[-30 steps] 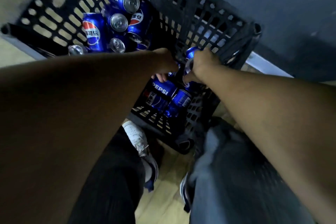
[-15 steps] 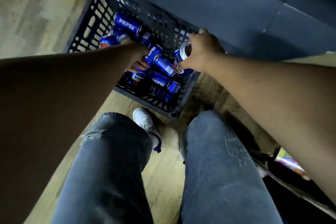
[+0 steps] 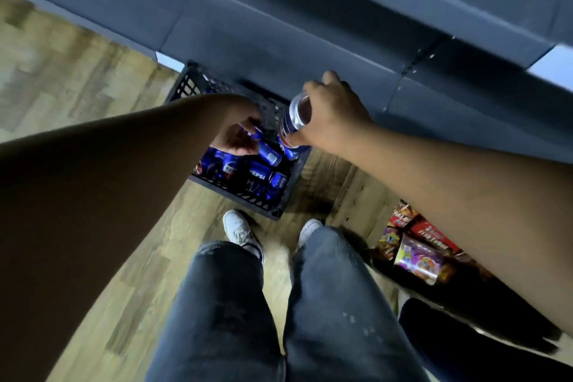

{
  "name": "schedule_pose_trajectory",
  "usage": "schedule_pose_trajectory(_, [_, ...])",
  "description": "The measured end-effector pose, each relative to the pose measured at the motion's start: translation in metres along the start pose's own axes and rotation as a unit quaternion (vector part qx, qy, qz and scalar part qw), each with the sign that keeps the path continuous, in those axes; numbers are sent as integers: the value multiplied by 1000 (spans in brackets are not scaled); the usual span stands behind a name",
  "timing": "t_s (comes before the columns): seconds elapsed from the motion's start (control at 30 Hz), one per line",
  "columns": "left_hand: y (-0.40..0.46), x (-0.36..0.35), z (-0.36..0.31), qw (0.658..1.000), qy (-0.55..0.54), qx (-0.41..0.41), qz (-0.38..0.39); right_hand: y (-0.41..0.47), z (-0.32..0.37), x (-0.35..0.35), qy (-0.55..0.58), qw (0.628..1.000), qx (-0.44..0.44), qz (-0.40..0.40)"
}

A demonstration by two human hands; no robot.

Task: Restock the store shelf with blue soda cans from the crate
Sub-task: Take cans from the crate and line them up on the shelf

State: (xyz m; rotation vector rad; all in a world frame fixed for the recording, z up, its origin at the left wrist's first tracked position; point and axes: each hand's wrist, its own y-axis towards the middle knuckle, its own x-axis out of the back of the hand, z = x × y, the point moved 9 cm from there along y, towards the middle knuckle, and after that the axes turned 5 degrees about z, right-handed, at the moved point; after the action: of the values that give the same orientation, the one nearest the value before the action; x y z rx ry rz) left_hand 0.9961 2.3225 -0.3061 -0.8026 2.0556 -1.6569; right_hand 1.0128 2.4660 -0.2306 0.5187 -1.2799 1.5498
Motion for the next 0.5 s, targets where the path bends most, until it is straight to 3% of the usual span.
schedule_pose_trajectory(0.2, [-88, -11, -41, 997, -47, -46, -38, -51, 13, 74, 25, 999, 13, -46])
schedule_pose_trajectory(0.33, [-136, -26, -60, 979, -165, -100, -60, -84, 17, 121, 29, 997, 21, -72])
schedule_pose_trajectory(0.5, [-178, -53, -71, 970, -224, -96, -4, -119, 28, 182, 63, 988, 58, -127])
